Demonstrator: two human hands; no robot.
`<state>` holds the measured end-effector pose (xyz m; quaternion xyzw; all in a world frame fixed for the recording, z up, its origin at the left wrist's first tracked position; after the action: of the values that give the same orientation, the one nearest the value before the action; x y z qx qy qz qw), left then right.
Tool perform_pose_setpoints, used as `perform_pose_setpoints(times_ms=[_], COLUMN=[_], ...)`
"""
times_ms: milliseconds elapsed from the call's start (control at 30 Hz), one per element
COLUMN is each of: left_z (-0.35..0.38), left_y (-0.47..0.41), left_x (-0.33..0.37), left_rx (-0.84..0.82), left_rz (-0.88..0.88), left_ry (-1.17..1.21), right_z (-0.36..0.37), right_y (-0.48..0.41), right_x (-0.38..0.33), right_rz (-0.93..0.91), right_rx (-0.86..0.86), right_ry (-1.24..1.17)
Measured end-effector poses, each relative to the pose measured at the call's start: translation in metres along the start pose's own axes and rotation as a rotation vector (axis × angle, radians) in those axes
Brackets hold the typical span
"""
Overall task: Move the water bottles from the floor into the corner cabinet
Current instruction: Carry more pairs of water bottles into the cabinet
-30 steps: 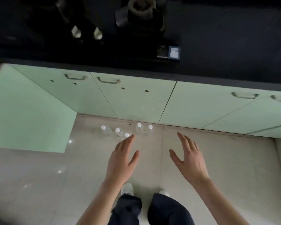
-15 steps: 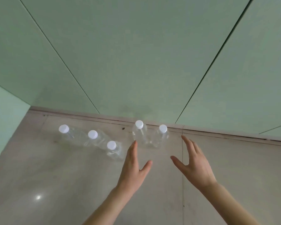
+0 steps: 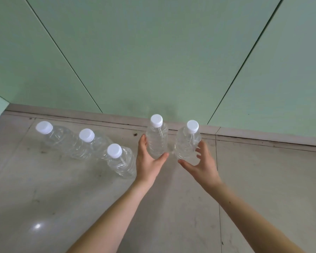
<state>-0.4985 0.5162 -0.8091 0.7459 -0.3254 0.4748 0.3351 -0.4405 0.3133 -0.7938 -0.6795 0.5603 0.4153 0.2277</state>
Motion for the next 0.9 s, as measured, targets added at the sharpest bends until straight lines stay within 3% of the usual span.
perform_pose_setpoints(times_ms=[500, 733, 900], left_z=[0.002, -0.019, -0.072], left_y=[0.004, 0.100, 0.174], left_x=[0.013, 0.028, 0.116], left_rx=[0.065, -0.092, -0.158], left_rz=[0.054, -0.108, -0.165], left_ry=[0.020, -0.086, -0.186], right_z=[0.000, -0.046, -0.120], right_y=[0.003, 0.099, 0.174], right_x=[0.001, -0.016, -0.088], right_rz=[0.096, 0.271, 0.331], right_rx=[0.109, 0.094, 0.054], right_ry=[-0.162, -0.144, -0.096])
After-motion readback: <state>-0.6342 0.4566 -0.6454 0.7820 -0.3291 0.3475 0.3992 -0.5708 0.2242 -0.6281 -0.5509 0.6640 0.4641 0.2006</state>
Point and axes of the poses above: each hand's wrist, its own y-axis away from the middle knuckle, its own z-axis out of the palm, x = y × z, the point moved 8 cm from there along -y, towards the middle knuckle, and after that the axes turned 5 degrees about y, right-handed, at the moved point
